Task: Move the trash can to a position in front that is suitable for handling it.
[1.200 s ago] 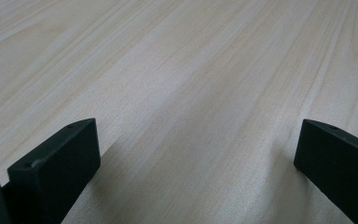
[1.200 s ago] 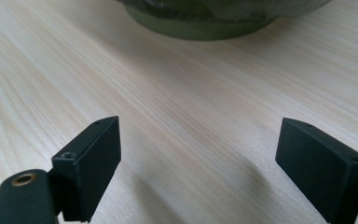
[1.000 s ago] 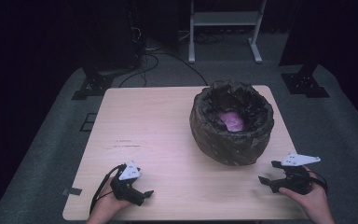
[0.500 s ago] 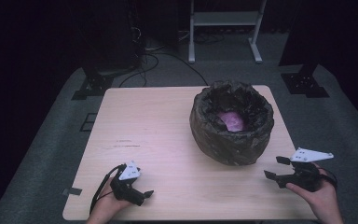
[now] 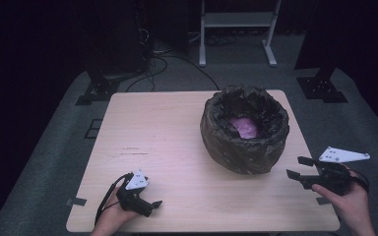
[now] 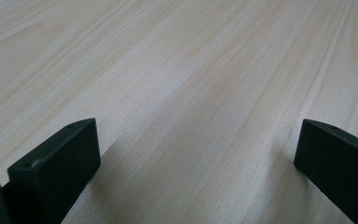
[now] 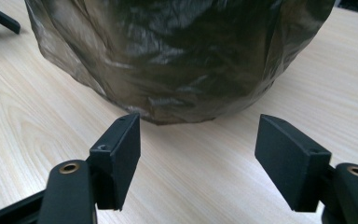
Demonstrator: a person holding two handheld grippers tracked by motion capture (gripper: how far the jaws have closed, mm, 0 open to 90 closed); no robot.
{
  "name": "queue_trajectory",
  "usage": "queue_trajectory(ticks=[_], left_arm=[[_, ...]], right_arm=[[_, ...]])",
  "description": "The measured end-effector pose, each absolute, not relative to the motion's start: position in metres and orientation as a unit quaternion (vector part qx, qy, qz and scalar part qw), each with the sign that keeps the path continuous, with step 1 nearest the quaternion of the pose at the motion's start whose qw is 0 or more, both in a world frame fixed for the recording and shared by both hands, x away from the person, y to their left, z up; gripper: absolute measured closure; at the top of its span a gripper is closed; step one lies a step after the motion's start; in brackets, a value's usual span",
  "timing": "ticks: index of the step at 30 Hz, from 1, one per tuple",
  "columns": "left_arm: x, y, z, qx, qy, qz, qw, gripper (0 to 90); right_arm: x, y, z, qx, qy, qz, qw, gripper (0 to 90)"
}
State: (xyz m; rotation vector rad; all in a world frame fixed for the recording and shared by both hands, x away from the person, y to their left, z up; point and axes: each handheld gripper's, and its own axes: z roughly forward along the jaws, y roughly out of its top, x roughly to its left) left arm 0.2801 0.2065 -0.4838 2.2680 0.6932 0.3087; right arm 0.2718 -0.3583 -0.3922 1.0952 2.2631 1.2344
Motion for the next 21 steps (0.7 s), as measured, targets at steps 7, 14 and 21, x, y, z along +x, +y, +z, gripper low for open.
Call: queue_trajectory(ticks=[7, 14, 21], left_arm=[[0.28, 0.207, -0.484, 0.882, 0.27, 0.12, 0.366, 0.0], [0.28, 0.207, -0.484, 0.882, 0.27, 0.12, 0.366, 0.0], [0.28, 0.206, -0.484, 0.882, 0.27, 0.121, 0.367, 0.0]], right_arm=[[0.272, -0.358, -0.374, 0.382, 0.791, 0.445, 0.171, 26.2], [0.277, -0.355, -0.359, 0.384, 0.787, 0.453, 0.169, 24.2], [0.284, -0.351, -0.344, 0.382, 0.781, 0.462, 0.173, 23.9]])
